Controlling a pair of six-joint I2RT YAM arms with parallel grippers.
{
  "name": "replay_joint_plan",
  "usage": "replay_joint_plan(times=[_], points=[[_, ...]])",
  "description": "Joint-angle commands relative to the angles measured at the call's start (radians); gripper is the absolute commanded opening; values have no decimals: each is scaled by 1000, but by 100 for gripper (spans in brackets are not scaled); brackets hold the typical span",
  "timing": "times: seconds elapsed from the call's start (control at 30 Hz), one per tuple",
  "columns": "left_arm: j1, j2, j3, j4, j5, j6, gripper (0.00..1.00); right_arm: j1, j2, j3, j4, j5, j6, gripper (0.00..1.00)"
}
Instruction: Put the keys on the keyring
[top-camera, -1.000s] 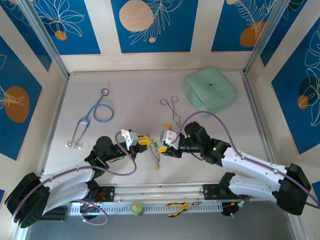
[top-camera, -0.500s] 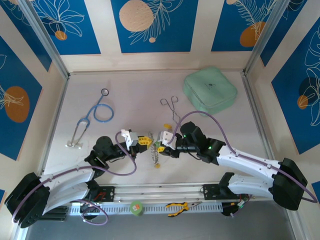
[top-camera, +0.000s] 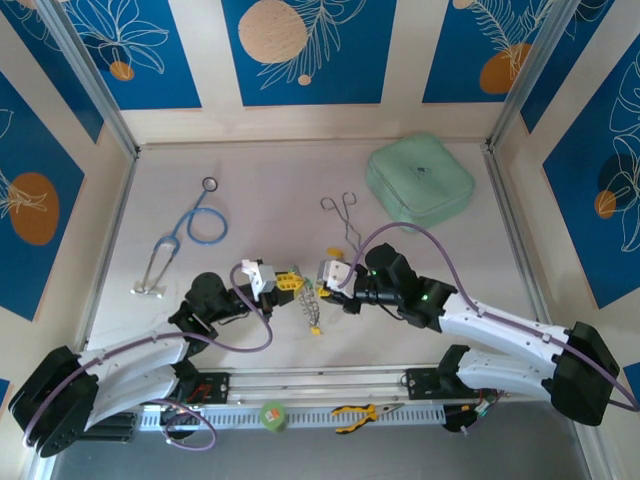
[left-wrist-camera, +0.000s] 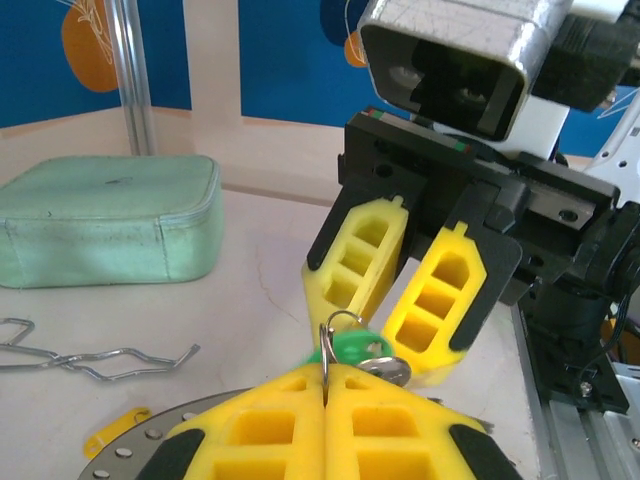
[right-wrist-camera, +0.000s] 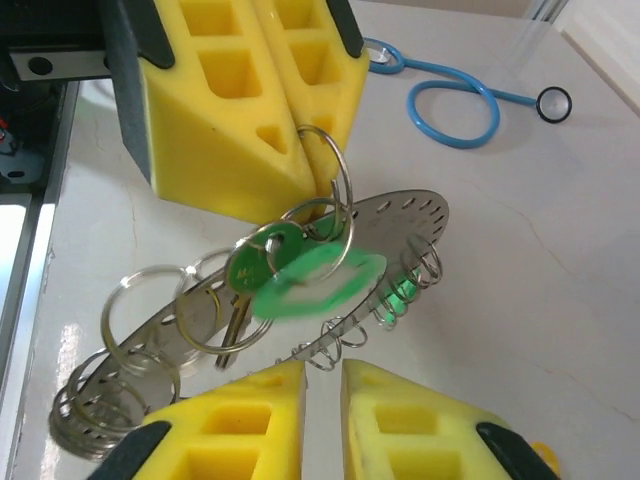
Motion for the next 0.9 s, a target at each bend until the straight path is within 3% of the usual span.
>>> replay_joint_plan(times=[0.0, 0.3, 0.47, 0.57, 0.87], points=[[-9, -24, 9, -16, 26, 46, 0, 6, -37, 27, -48, 12, -22, 8], [-9, -33, 27, -86, 33, 94, 0, 7, -43, 54, -79, -3, -27, 4], [-9, -35, 24, -85, 35, 99, 0, 0, -34, 45, -69, -60, 15, 24], [-9, -35, 22, -87, 38, 107, 0, -12, -25, 40, -28, -117, 84, 31], [-9, -34, 27, -98, 39, 138, 0, -33, 31, 60, -1, -173, 205, 33]])
